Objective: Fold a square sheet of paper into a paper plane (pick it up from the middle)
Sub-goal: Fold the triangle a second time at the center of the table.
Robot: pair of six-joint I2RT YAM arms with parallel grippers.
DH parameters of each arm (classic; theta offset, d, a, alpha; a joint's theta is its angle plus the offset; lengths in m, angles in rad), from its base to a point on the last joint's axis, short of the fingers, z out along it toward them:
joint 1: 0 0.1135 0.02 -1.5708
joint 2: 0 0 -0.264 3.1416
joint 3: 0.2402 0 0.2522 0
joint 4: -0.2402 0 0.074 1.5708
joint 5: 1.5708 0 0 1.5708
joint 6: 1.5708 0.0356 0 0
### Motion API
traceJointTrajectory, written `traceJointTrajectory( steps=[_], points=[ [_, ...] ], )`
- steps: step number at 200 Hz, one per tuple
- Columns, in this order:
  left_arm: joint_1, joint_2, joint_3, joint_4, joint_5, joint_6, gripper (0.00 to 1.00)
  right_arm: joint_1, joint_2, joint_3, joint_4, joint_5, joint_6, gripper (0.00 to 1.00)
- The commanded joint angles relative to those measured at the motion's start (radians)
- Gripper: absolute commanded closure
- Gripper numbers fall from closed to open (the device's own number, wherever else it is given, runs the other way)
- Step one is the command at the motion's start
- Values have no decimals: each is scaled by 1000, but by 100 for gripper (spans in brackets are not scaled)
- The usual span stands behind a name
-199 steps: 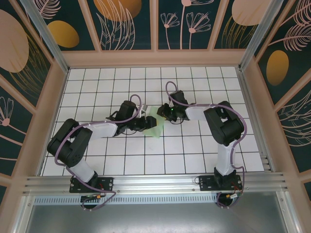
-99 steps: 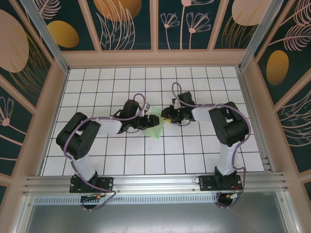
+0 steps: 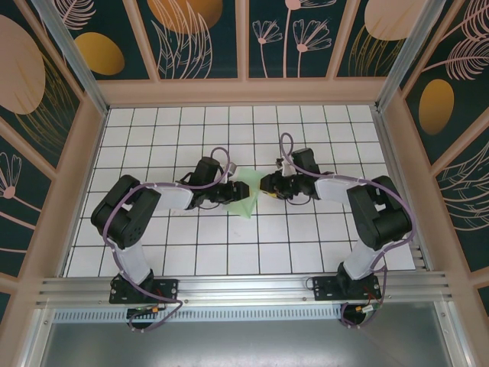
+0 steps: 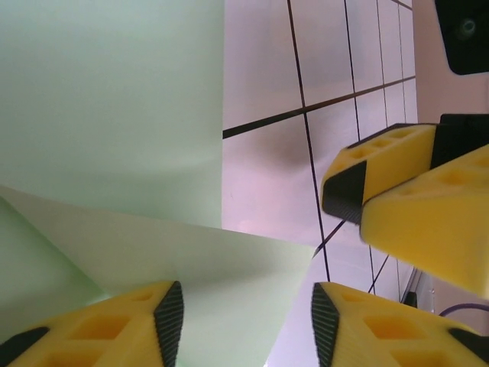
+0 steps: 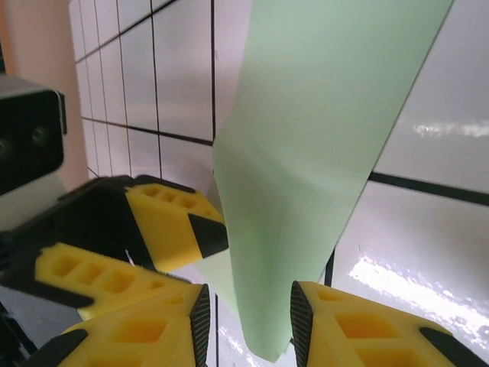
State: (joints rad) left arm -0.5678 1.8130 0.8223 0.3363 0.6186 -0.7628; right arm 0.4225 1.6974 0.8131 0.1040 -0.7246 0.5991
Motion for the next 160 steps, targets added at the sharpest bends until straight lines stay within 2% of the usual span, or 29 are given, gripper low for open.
traceJointTrajectory(
  steps=[1,65,127,160],
  points=[
    [3,15,25,-13,-15,7,54,32,1,4,-11,9,-51,64],
    [3,17,28,-30,-26,8,60,58,40,32,-13,17,-61,71],
    [3,36,50,-49,-22,11,64,61,58,61,-17,27,-73,71],
    [3,45,63,-61,-22,11,65,61,75,73,-20,29,-79,81]
  ],
)
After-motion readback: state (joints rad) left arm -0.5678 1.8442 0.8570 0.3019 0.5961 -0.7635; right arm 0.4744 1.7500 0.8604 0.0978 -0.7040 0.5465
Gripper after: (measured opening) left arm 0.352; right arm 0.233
